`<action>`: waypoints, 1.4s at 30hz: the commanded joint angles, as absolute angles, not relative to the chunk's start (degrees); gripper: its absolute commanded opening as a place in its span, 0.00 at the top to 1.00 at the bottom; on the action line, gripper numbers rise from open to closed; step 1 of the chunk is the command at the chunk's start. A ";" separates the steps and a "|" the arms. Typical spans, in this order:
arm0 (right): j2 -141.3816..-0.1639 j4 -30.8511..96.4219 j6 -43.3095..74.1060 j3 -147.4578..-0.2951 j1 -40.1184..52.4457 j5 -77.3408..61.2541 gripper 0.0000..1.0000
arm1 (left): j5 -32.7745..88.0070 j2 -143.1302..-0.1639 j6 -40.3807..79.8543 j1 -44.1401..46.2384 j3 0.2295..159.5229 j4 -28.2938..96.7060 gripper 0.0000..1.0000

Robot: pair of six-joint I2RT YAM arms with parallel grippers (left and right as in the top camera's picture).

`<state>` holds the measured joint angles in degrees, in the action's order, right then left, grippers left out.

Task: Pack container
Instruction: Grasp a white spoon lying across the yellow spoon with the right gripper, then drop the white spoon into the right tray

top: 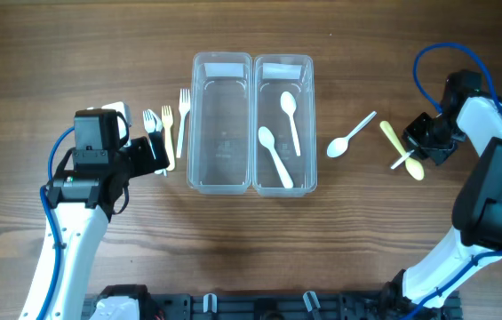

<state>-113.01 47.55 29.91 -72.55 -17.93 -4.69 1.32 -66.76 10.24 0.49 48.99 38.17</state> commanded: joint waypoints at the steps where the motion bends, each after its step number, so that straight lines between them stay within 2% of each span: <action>1: -106.30 47.51 26.74 -73.76 -17.61 -7.03 0.96 | 0.75 -67.05 10.79 0.86 50.15 38.00 0.00; 5: -96.64 46.83 26.72 -74.59 -15.46 -13.93 0.96 | 0.75 -67.05 10.79 0.86 50.15 38.00 0.00; 9: -86.41 46.65 26.94 -74.59 -8.10 -19.09 0.96 | 0.75 -67.05 10.79 0.86 50.15 38.00 0.00; 12: -84.29 46.22 26.72 -74.56 -0.95 -17.47 0.96 | 0.78 -67.05 10.79 0.86 50.15 38.00 0.00; 17: -87.13 44.86 26.50 -74.54 11.11 -6.66 0.96 | 0.75 -67.05 10.79 0.86 50.15 38.00 0.00; 21: -93.38 41.78 22.06 -74.54 18.28 -5.50 0.96 | 0.75 -67.05 10.79 0.86 50.15 38.02 0.00; 24: -98.76 39.79 18.57 -74.54 21.12 -5.93 0.96 | 0.75 -67.05 10.79 0.86 50.15 38.00 0.00; 27: -103.88 38.15 9.21 -74.56 23.51 -10.13 0.96 | 0.78 -67.05 10.79 0.86 50.15 38.00 0.00; 30: -104.84 38.46 7.46 -74.59 24.82 -10.20 0.95 | 0.75 -67.05 10.79 0.86 50.15 38.02 0.00; 31: -104.20 38.74 7.51 -74.74 24.91 -10.22 0.90 | 0.75 -67.05 10.79 0.86 50.15 38.00 0.00; 33: -98.30 41.06 7.49 -76.38 24.73 -10.31 0.58 | 0.75 -67.05 10.79 0.86 50.15 38.00 0.00; 37: -90.00 42.30 6.15 -76.62 24.73 -8.49 0.47 | 0.75 -67.05 10.79 0.86 50.15 38.00 0.00; 42: -81.21 46.02 4.54 -76.60 24.73 -2.02 0.47 | 0.75 -67.05 10.79 0.86 50.15 38.00 0.00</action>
